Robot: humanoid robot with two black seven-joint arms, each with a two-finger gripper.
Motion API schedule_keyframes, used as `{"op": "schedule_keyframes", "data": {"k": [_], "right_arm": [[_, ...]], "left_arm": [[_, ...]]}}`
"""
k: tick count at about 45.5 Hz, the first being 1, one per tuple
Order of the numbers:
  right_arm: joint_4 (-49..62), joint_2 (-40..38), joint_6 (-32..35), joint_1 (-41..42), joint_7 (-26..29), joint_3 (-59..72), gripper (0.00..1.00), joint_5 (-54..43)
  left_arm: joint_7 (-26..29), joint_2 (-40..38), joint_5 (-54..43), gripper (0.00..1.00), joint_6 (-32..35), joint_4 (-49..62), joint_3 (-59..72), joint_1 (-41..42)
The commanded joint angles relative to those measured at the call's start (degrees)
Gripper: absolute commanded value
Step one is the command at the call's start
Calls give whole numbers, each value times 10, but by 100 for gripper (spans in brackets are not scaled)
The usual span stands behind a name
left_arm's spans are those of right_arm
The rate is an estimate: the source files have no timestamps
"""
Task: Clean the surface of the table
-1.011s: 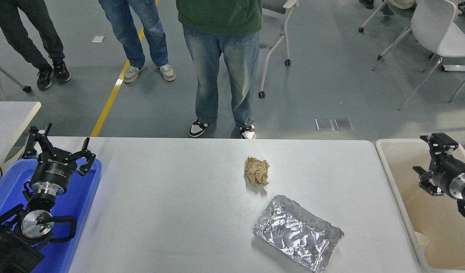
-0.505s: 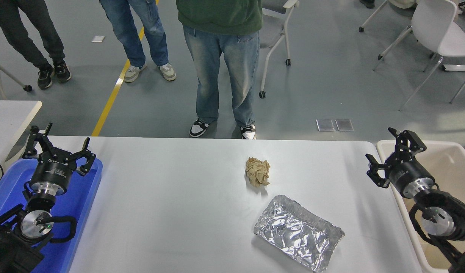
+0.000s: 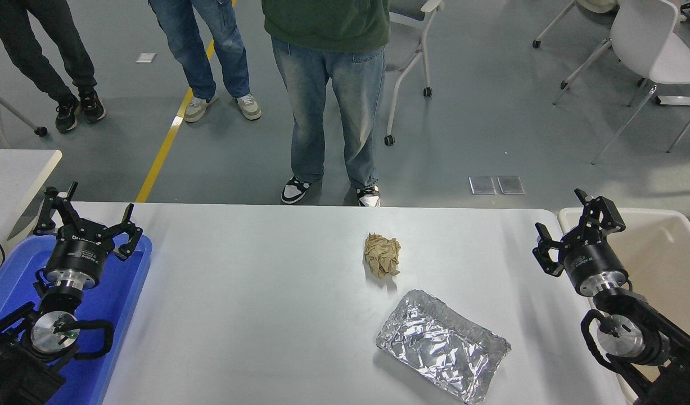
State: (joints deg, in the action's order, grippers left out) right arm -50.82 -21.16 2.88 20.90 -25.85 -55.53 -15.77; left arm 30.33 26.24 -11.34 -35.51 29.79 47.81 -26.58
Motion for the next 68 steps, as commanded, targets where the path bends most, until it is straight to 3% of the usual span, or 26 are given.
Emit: {"op": "schedule_keyframes", "data": {"k": [1, 11, 22, 37, 61, 68], "right_arm": [[2, 4, -3, 4, -5, 12, 100, 0], [-8, 4, -9, 9, 8, 24, 100, 0], [-139, -53, -55, 3, 105, 61, 100, -21], [-268, -222, -82, 4, 178, 169, 100, -69], [-492, -492, -75, 11, 226, 240, 100, -169], [-492, -513, -20, 12, 309, 233, 100, -176]], "left_arm": [[0, 0, 0, 100, 0, 0, 0, -1], [0, 0, 0, 100, 0, 0, 0, -1], [0, 0, 0, 100, 0, 0, 0, -1], [0, 0, 0, 100, 0, 0, 0, -1], [0, 0, 0, 100, 0, 0, 0, -1], [0, 0, 0, 100, 0, 0, 0, -1]]}}
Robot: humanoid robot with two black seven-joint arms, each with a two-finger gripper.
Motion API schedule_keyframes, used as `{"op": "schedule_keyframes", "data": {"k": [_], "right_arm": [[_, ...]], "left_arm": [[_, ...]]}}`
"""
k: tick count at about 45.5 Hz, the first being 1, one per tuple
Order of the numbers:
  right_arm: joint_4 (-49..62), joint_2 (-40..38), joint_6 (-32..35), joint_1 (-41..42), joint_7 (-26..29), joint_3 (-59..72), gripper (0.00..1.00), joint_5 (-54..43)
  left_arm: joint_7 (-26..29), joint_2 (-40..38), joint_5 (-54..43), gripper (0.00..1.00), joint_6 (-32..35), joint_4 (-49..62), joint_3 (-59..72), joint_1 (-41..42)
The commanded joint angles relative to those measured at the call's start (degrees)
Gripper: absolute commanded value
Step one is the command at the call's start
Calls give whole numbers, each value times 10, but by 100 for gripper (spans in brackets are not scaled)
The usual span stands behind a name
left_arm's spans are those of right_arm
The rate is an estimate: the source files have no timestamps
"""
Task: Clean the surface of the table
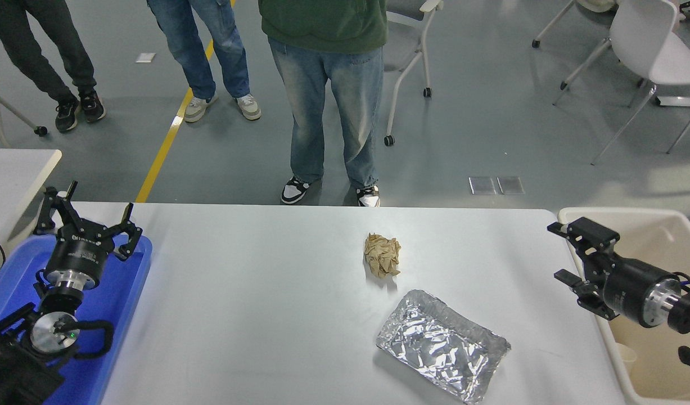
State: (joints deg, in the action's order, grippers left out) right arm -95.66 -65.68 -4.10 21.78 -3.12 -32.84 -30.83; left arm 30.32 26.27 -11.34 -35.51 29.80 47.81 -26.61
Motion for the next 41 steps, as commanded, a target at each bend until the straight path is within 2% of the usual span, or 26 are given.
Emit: {"op": "schedule_keyframes", "data": {"k": [1, 6, 20, 33, 41], "right_arm": [[-43, -70, 61, 4, 99, 3, 100, -24], [-43, -74, 97, 5, 143, -14, 100, -13], [-43, -60, 245, 21, 182, -16, 100, 19], [-43, 23, 186, 41, 216, 15, 100, 9], [-26, 69, 142, 62, 214, 79, 100, -42]], "left_arm": [[0, 0, 0, 100, 0, 0, 0, 1], [0, 0, 0, 100, 0, 0, 0, 1], [0, 0, 0, 100, 0, 0, 0, 0], [0, 0, 0, 100, 0, 0, 0, 0], [0, 0, 0, 100, 0, 0, 0, 0]]}}
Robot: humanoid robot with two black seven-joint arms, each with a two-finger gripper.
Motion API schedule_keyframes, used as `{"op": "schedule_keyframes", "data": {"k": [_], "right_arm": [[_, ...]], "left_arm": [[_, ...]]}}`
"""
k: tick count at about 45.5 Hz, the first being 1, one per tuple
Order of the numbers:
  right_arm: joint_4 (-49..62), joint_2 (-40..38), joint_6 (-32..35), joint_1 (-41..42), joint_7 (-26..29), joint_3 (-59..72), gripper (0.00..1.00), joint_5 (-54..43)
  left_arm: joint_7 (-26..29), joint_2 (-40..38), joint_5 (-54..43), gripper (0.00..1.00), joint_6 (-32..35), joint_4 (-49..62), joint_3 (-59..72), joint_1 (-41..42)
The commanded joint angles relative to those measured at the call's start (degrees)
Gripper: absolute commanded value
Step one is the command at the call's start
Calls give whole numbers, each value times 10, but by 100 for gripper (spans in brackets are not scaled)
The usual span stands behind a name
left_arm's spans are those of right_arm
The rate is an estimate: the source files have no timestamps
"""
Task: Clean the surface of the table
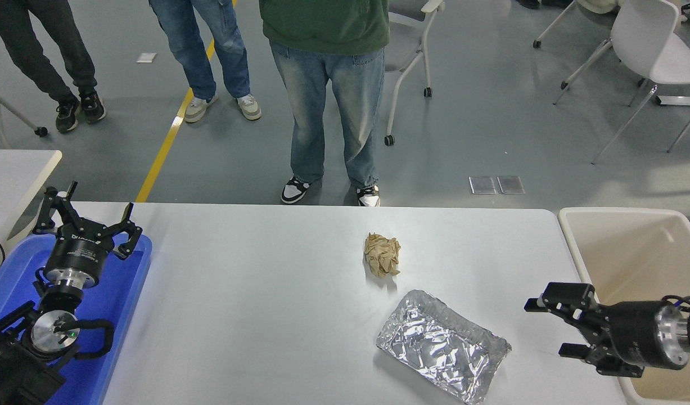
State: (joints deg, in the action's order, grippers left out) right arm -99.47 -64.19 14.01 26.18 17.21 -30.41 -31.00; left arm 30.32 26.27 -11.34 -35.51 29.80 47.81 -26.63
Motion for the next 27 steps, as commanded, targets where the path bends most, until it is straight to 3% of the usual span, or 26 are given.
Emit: {"op": "schedule_keyframes", "data": {"k": [1, 11, 27], "right_arm": [[12, 56, -42, 12, 10, 55, 100, -52], [67, 126, -66, -25, 4, 53, 100, -104], [97, 173, -70, -54, -2, 50, 100, -108]], "left_arm": [[0, 0, 0, 100, 0, 0, 0, 0], [0, 0, 0, 100, 0, 0, 0, 0], [0, 0, 0, 100, 0, 0, 0, 0]]}}
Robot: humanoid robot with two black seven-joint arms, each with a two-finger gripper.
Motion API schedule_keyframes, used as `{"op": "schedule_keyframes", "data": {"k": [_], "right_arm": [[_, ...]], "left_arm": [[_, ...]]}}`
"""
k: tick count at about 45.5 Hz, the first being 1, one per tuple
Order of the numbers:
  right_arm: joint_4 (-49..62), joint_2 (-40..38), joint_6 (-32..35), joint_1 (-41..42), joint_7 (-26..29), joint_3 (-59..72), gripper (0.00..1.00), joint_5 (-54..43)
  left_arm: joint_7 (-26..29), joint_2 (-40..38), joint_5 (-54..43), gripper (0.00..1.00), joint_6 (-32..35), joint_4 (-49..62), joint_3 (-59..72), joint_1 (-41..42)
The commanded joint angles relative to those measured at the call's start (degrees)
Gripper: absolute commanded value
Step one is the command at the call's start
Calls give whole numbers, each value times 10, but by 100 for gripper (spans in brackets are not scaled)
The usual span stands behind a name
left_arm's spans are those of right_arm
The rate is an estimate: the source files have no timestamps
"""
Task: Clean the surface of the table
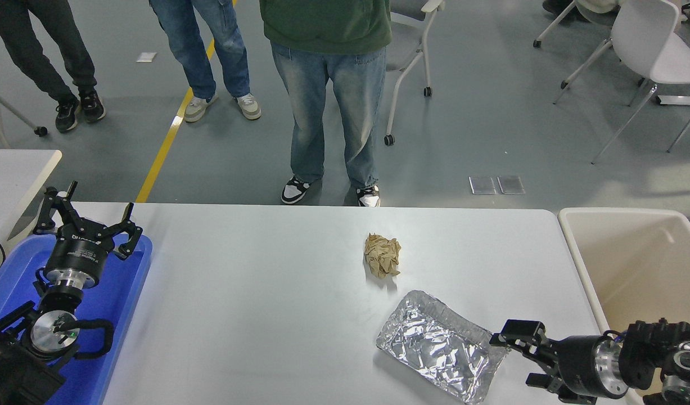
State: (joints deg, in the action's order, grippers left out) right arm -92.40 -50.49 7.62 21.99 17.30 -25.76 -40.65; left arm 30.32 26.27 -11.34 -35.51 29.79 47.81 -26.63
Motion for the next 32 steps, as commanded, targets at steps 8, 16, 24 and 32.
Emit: {"op": "schedule_keyframes", "data": {"k": [8, 16, 24, 32], "right_arm": [[45, 58, -6, -15, -3, 11, 100, -48], [64, 69, -7, -15, -3, 11, 100, -67], [79, 71, -7, -12, -3, 11, 98, -83], [88, 87, -8, -5, -3, 11, 90, -83]], "left_arm": [[0, 0, 0, 100, 0, 0, 0, 0], [0, 0, 0, 100, 0, 0, 0, 1], [0, 0, 0, 100, 0, 0, 0, 1], [0, 0, 0, 100, 0, 0, 0, 0]]}}
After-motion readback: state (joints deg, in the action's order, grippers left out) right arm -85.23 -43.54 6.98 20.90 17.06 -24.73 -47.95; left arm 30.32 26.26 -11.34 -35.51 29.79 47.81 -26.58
